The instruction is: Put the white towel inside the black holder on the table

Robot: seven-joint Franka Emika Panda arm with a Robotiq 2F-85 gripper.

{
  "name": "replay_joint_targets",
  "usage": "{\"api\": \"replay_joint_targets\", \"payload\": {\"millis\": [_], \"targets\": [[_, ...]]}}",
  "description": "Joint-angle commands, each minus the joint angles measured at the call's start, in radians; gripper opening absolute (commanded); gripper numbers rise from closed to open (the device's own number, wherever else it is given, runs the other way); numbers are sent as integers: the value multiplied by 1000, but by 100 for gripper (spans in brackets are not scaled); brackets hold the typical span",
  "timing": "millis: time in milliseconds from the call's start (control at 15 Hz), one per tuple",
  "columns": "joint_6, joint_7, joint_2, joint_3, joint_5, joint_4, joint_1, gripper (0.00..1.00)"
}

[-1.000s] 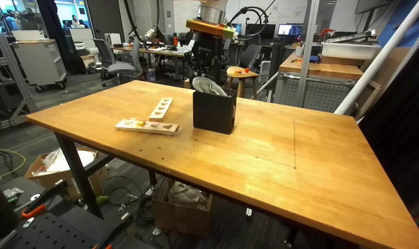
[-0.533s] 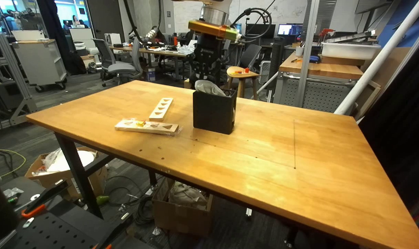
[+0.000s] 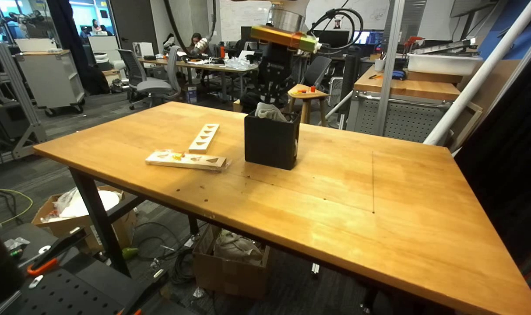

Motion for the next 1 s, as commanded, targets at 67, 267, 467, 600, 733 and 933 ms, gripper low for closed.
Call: {"api": "replay_joint_targets", "payload": {"millis": [67, 267, 467, 600, 733, 933], "targets": [[3, -17, 24, -1, 36, 32, -22, 0], [-4, -18, 42, 2, 50, 48, -26, 0], [-8, -18, 62, 3, 54, 66, -26, 0], [-28, -18, 77, -3, 25, 87, -21, 0], [-42, -20, 89, -7, 6, 102, -21, 0], [-46, -21, 106, -5, 5, 111, -28, 0]]}}
